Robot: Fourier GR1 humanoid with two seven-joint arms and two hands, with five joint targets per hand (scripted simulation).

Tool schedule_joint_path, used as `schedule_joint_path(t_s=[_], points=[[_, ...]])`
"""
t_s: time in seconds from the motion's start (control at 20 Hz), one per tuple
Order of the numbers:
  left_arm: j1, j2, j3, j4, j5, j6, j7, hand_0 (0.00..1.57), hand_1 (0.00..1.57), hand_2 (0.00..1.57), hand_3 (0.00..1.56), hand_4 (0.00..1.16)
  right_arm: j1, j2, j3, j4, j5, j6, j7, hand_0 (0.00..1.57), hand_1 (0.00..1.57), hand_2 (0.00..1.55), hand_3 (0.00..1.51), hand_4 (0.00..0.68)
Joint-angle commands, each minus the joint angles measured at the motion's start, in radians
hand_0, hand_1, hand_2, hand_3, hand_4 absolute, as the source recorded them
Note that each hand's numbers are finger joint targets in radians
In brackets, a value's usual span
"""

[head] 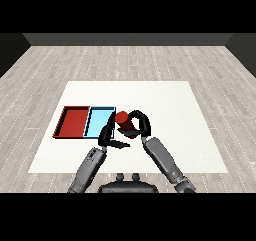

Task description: Pick the red can and put it in the red box

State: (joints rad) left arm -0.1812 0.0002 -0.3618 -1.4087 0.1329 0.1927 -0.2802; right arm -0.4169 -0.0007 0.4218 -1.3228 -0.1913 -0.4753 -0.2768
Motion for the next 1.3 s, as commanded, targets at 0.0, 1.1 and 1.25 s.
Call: schedule_joint_path(t_s=[0.0, 1.1, 1.25], points=[[-0.027, 0.000, -0.010, 0.132, 0.050, -0.011, -0.060, 0.00, 0.00, 0.00, 0.00, 0.00, -0.023, 0.001, 0.020, -0.040, 0.031, -0.015, 0.052, 1.46, 1.46, 1.45, 1.38, 0.634], [-0.245, 0.000, -0.067, 0.291, 0.197, 0.018, -0.089, 0.00, 0.00, 0.00, 0.00, 0.00, -0.075, 0.001, 0.167, 0.022, -0.124, -0.106, -0.030, 1.50, 1.50, 1.45, 1.38, 0.618], [-0.134, 0.000, -0.079, 0.183, 0.139, 0.036, -0.079, 0.00, 0.00, 0.00, 0.00, 0.00, -0.036, 0.001, 0.151, -0.009, -0.100, -0.075, -0.022, 1.49, 1.49, 1.45, 1.37, 0.617]])
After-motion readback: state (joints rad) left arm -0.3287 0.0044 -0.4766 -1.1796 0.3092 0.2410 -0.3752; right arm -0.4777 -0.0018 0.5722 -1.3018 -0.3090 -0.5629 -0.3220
